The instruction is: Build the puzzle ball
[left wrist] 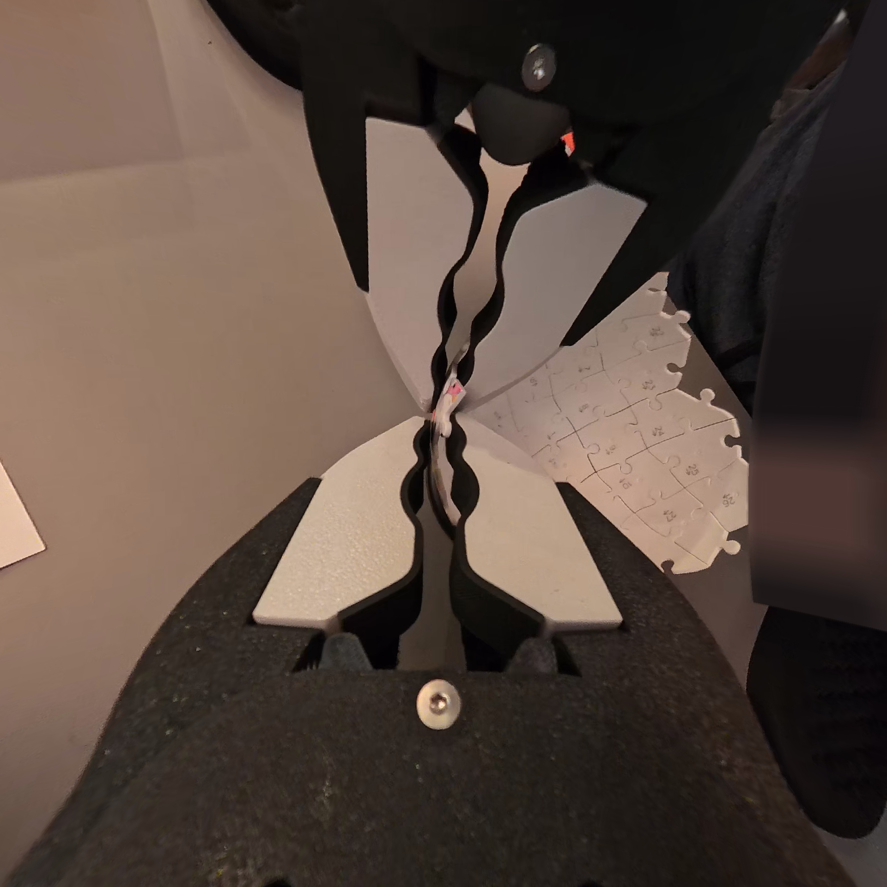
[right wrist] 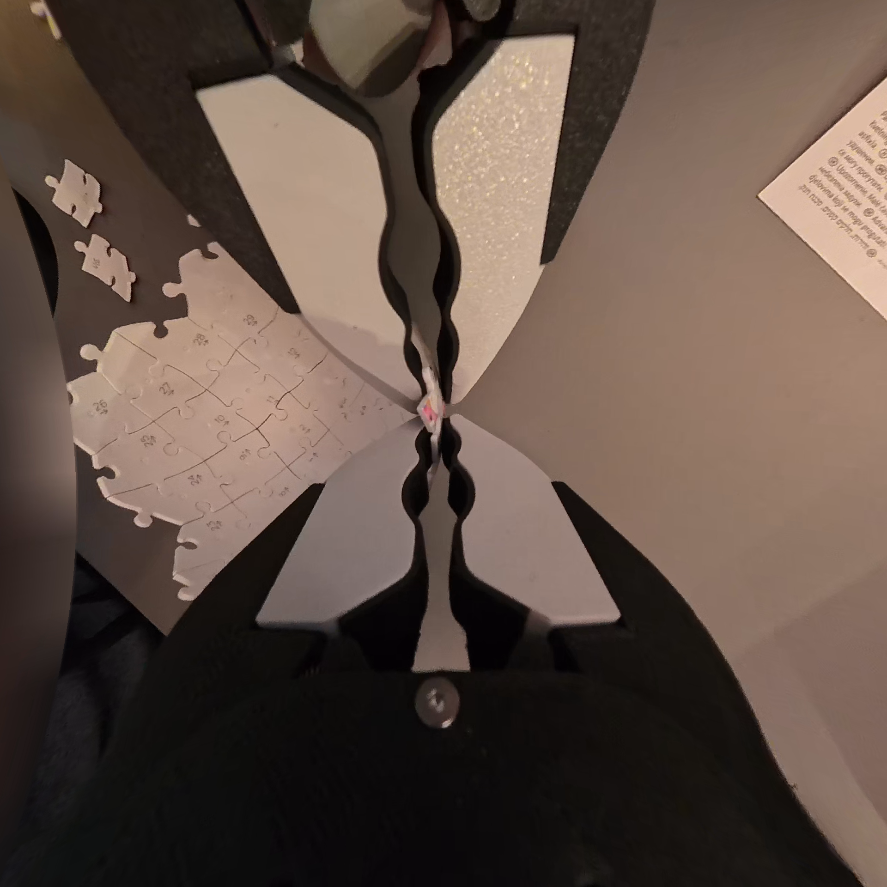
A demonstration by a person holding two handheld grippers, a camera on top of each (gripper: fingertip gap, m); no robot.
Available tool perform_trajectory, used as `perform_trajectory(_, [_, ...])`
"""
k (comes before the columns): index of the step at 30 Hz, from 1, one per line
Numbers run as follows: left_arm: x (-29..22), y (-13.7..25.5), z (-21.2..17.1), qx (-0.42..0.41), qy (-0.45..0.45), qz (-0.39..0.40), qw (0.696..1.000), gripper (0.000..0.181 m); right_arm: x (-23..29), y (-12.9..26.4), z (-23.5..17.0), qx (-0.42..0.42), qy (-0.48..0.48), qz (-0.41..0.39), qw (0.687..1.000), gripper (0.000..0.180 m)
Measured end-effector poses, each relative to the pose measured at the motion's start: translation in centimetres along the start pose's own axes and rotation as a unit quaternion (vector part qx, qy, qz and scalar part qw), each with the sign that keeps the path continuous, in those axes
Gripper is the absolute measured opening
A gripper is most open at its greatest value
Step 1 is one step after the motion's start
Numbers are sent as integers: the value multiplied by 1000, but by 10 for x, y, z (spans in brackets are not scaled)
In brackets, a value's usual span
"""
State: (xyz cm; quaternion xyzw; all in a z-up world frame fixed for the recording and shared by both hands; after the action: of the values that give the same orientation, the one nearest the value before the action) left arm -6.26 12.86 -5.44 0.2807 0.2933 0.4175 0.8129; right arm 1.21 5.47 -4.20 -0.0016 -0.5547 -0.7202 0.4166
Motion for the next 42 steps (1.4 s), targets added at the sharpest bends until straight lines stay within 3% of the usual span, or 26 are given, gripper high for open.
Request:
perform_trajectory(4, [4, 14, 2, -3, 10, 11, 1000, 13, -1, 1, 0, 0, 1, 2, 1000, 4])
perform_trajectory(18, [0, 10, 1, 15, -5, 11, 1000, 3, 0, 3, 8, 24, 5, -7, 1000, 14])
perform_trajectory(22, [2, 12, 0, 9, 3, 12, 1000, 3, 0, 3, 11, 19, 16, -14, 1000, 5])
perform_trajectory(31, [2, 11, 0, 1, 11, 7, 1000, 3, 2, 4, 9, 19, 21, -19, 999, 4])
perform_trajectory(36, [2, 14, 0, -2, 18, 5, 1000, 5, 8, 11, 9, 34, 28, -12, 999, 25])
perform_trajectory(42, [1, 26, 6, -19, 22, 24, 999, 21, 9, 29, 7, -17, 30, 7, 999, 25])
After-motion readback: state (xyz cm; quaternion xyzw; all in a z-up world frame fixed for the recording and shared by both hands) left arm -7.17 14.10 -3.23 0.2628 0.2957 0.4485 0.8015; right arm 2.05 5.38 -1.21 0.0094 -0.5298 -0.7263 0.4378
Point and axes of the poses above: each gripper's, where its closed fingertips meet, y back along the fingers, z out of its top, x = y × z across the jaws, the point moved 9 cm from there along y, back along the fingers, and after that the axes turned 13 degrees about z, right-handed, at the moved point
